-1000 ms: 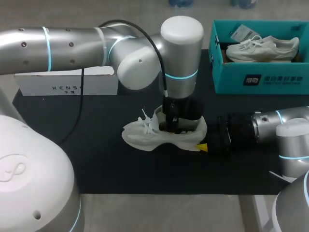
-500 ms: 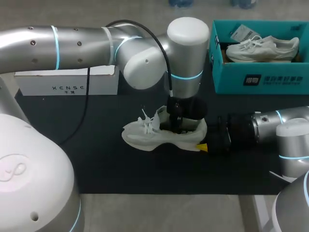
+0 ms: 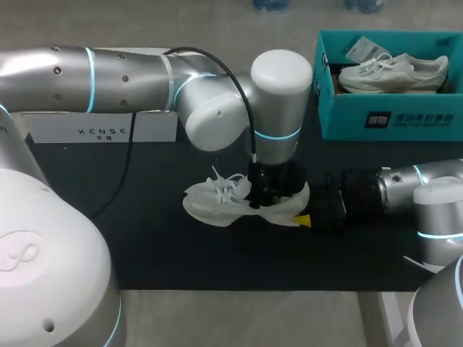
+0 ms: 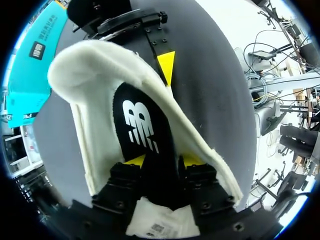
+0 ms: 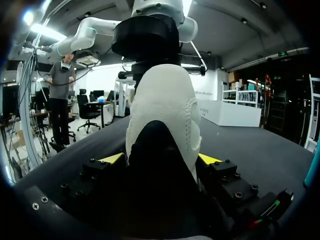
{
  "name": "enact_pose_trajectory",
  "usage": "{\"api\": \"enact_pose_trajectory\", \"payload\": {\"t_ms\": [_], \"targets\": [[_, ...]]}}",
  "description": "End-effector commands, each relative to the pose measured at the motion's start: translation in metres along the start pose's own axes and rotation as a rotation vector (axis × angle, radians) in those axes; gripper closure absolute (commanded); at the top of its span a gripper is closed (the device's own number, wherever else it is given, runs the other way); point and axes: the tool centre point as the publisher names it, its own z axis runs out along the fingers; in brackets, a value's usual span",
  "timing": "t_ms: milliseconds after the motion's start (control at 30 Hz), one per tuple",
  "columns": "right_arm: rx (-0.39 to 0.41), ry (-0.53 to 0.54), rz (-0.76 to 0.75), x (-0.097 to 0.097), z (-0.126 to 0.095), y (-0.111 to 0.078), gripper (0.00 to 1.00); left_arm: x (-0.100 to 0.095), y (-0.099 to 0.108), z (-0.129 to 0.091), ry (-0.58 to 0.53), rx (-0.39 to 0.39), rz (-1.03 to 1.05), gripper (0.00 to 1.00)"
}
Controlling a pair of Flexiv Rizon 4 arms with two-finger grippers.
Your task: Take the shoe out of the shoebox, open the shoe tongue, remove and reinsert the insole, then place the shoe into the shoebox
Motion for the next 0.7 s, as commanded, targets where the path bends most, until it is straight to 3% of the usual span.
{"api": "enact_pose_trajectory", "payload": {"t_ms": [33,100,700], "targets": [[0.001,0.0,0.002,-0.001,0.004,-0.005,1.0,0.004,-0.008,0.016,-0.037,0.007,0.006,0.67],[0.001,0.0,0.002,-0.001,0.004,-0.005,1.0,0.003,-0.01,0.018,-0.046,0.005,0.008,1.0],[0.001,0.0,0.002,-0.001,0.004,-0.005,1.0,0.004,-0.008,-0.01,-0.165,0.029,-0.007,1.0]]}}
